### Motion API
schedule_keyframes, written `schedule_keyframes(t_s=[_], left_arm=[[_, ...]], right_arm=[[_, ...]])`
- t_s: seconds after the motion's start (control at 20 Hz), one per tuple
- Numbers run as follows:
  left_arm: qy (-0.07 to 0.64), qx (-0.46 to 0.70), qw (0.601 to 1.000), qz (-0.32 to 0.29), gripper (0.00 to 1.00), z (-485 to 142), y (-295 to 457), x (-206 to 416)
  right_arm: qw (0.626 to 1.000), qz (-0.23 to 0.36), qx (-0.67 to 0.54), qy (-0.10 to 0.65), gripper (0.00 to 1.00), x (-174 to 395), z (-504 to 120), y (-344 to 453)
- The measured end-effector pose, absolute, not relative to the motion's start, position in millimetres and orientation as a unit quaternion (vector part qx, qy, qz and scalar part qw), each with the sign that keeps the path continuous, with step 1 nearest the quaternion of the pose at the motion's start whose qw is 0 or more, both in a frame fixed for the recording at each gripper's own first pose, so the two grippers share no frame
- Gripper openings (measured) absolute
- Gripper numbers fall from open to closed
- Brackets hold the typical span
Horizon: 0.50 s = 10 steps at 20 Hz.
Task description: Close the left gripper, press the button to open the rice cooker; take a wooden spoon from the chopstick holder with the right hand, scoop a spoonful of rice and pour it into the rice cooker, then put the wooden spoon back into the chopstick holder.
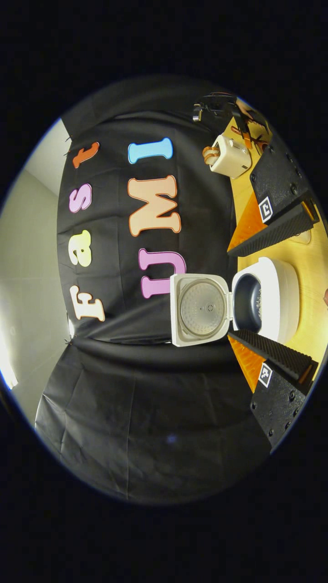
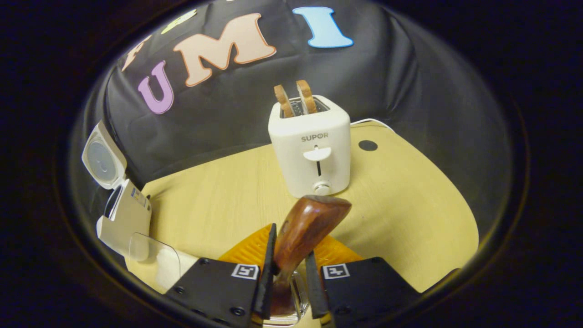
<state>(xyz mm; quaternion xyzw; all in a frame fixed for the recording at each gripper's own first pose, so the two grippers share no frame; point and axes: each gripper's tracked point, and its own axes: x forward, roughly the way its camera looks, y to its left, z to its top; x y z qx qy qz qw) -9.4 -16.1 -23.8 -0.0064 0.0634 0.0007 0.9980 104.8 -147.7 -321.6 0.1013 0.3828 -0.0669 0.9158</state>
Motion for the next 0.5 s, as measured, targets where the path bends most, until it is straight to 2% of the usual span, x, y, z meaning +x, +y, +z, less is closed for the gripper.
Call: schedule_keyframes(t_s=[0.05,0.1,0.2,0.45,0.5], left_arm=[[0.064,-0.006,0.998,-0.001,0.95,-25,-17,-9],[0.063,-0.005,0.998,-0.003,0.95,-24,-18,-8],[0.060,-0.004,0.998,-0.005,0.95,-22,-18,-7],[0.055,-0.008,0.998,-0.017,0.95,-19,-18,-4],[0.054,-0.009,0.998,-0.019,0.95,-18,-18,-2]], right_arm=[[0.917,-0.063,0.103,0.381,0.29,105,-322,-147],[0.917,-0.059,0.106,0.380,0.30,104,-319,-145],[0.923,-0.053,0.103,0.366,0.23,104,-308,-139],[0.944,-0.043,0.076,0.319,0.22,101,-260,-130],[0.947,-0.043,0.073,0.311,0.24,101,-252,-129]])
